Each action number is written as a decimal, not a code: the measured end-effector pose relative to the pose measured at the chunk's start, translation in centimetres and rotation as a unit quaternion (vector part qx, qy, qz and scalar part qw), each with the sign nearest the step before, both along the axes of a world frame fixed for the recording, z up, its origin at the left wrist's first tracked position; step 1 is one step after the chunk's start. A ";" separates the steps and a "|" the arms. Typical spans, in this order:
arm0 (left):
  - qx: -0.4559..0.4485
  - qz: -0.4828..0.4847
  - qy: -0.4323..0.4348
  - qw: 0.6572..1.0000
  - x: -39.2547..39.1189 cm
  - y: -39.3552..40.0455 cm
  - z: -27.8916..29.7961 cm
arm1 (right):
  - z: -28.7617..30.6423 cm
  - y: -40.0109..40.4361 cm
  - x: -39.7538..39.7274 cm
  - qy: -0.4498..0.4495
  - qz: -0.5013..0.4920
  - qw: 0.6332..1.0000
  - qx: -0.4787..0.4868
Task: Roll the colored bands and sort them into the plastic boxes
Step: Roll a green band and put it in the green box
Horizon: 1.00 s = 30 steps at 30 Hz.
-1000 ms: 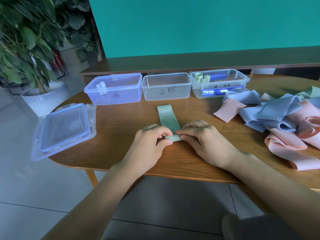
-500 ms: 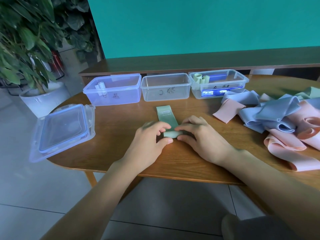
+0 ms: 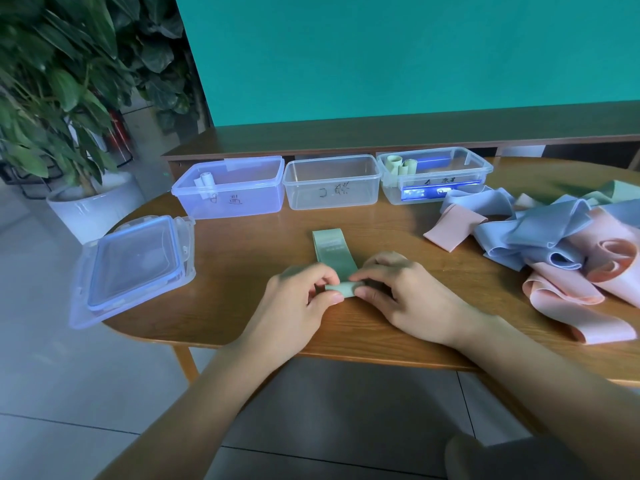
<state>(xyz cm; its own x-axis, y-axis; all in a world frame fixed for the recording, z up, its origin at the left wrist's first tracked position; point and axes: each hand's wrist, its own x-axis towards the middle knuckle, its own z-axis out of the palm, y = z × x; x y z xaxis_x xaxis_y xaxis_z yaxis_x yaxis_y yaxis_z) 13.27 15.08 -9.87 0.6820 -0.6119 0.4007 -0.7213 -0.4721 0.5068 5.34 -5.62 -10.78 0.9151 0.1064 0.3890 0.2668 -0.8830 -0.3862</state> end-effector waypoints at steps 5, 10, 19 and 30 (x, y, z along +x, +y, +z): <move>-0.007 0.003 -0.036 0.999 0.5 -0.2 -0.3 | 0.3 0.3 0.1 -0.007 0.006 1.000 0.025; -0.020 0.014 -0.044 0.999 1.1 -0.3 -0.6 | 0.1 0.0 0.4 0.003 -0.003 1.000 0.023; 0.010 -0.006 -0.038 0.999 0.8 -0.4 0.2 | 0.1 -0.1 1.2 -0.001 -0.006 1.000 0.012; 0.001 0.008 -0.016 1.000 0.4 -0.2 0.4 | 0.3 -1.3 2.7 -0.013 -0.020 0.993 0.115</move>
<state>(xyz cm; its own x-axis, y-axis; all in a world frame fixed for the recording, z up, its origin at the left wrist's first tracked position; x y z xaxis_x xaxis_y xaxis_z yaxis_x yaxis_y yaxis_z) 13.65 14.84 -9.49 0.6786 -0.6019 0.4209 -0.7294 -0.4848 0.4827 8.08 -6.91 -10.48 0.9063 -0.0246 0.4219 0.2448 -0.7831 -0.5717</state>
